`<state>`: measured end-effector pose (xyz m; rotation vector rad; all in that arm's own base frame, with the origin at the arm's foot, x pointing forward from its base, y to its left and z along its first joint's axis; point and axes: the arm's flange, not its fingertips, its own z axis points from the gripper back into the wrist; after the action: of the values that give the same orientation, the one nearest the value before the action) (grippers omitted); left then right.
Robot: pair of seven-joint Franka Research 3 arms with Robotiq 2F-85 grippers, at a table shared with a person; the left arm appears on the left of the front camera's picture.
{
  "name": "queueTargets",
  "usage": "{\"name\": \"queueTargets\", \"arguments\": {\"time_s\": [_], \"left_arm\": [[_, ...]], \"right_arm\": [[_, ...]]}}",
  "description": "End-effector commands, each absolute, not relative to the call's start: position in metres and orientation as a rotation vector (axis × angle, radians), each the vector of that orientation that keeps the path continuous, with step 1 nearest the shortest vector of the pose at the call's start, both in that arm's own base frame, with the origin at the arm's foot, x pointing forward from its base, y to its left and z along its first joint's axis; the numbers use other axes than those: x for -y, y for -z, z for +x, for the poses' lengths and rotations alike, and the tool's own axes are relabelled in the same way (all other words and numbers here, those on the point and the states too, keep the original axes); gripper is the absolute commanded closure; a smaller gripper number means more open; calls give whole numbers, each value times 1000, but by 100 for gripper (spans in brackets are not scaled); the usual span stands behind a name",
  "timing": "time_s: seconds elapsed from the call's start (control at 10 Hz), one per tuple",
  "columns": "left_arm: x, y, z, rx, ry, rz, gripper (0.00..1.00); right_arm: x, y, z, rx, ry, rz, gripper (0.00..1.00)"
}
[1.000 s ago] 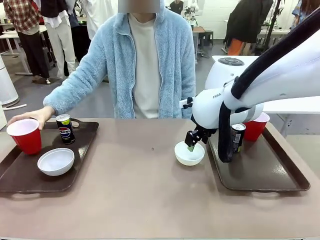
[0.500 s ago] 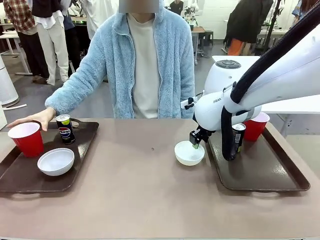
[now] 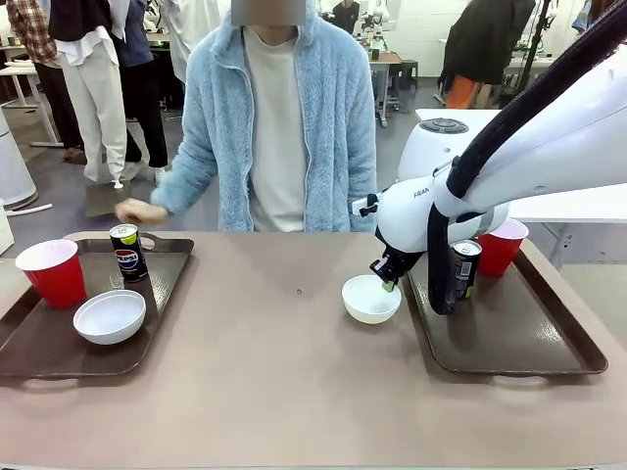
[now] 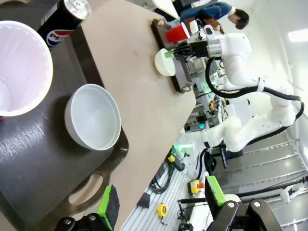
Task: Prepare tableware on both trays.
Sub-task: Pick up a Picnic Bowl from the table and place it on a Handle tray.
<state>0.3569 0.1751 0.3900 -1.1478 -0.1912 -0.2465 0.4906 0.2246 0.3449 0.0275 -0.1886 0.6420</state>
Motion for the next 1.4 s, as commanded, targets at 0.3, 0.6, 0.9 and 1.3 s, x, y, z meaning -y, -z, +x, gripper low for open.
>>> {"name": "queueTargets", "arguments": {"time_s": [0.3,0.6,0.9,1.3], "left_arm": [[-175,-394,357,191,223,-1147,6],[-175,-394,357,191,223,-1147,6],[-175,-394,357,191,223,-1147,6],[-175,-394,357,191,223,-1147,6]], "right_arm": [[-216,-439,427,67,-692,263,100],[-145,-453,399,-9,-627,233,100],[-63,-424,421,62,-452,174,100],[-45,-382,462,154,-440,143,100]]}}
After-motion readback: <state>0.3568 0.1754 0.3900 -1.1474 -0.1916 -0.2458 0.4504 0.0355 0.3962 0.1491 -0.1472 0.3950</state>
